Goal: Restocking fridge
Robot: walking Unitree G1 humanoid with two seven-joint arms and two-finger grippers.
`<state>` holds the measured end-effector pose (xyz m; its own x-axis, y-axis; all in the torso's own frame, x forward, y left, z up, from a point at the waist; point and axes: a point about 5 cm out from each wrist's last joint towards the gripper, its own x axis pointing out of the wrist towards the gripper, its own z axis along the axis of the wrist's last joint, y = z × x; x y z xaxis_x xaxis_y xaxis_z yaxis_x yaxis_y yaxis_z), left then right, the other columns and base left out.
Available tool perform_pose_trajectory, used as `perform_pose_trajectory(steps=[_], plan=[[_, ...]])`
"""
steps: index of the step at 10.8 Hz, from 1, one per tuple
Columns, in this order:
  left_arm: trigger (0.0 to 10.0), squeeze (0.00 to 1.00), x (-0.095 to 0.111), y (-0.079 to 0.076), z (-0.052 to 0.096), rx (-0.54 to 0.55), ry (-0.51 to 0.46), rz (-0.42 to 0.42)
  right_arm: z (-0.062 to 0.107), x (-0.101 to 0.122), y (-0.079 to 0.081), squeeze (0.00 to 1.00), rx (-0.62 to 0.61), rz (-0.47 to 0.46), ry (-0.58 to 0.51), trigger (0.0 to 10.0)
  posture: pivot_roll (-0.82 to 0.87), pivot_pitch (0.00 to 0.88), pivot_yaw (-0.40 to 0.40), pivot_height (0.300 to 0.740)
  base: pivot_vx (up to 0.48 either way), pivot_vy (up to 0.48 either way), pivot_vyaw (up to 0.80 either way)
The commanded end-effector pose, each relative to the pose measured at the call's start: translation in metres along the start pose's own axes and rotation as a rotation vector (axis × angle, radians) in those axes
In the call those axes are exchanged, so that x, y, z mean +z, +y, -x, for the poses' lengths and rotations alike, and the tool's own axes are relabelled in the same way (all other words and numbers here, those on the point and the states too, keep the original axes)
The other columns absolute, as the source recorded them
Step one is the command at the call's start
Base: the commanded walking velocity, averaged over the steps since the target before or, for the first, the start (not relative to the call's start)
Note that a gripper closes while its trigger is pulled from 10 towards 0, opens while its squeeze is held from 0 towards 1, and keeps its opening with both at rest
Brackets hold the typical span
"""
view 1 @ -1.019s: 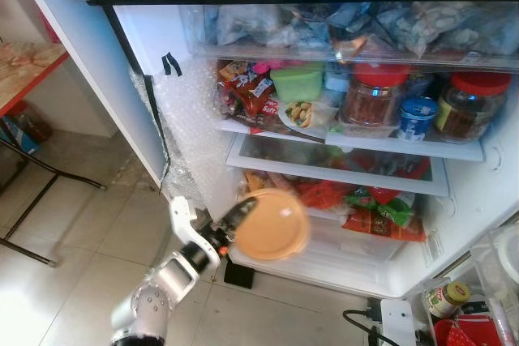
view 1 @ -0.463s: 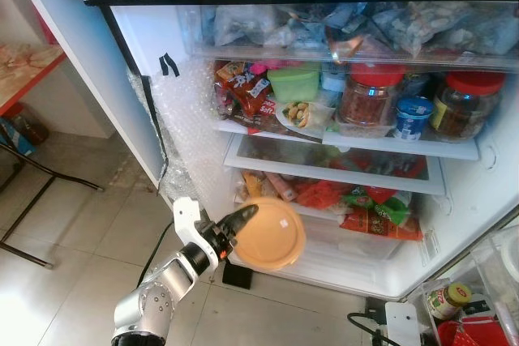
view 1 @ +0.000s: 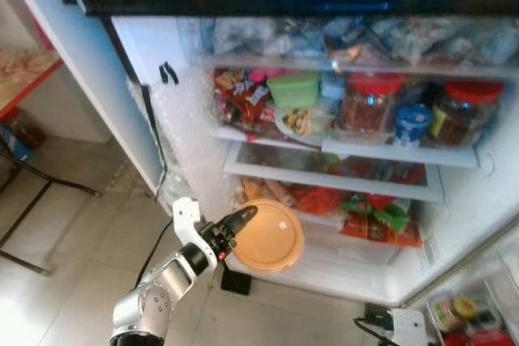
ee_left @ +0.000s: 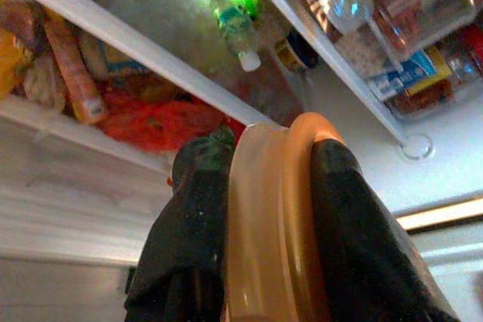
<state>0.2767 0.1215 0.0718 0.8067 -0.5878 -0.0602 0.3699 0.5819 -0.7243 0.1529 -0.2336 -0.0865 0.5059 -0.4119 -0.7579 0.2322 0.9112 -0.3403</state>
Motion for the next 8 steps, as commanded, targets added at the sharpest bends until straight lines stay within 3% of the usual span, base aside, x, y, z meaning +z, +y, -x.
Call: perform_pose_trajectory(steps=[1,2,8], plan=[[10.0,0.0,0.0002,0.0023,0.0009,0.005,0.01,-0.017,0.0011,-0.0044,0.0023,0.0,0.013,-0.013,0.021,10.0,-0.01,0.07,0.094,0.74,0.251,0.0,0.0],[10.0,0.0,0.0002,0.0018,0.0004,0.0,0.011,-0.017,0.001,-0.0045,0.0028,0.0,0.029,-0.013,0.024,10.0,-0.01,0.068,0.095,0.74,0.255,0.0,-0.58],[10.0,0.0,-0.0021,0.0027,0.0012,0.0,0.019,-0.008,0.0011,-0.0036,0.0054,0.0,0.084,-0.034,0.016,10.0,-0.01,0.088,0.096,0.74,0.249,0.0,0.0]])
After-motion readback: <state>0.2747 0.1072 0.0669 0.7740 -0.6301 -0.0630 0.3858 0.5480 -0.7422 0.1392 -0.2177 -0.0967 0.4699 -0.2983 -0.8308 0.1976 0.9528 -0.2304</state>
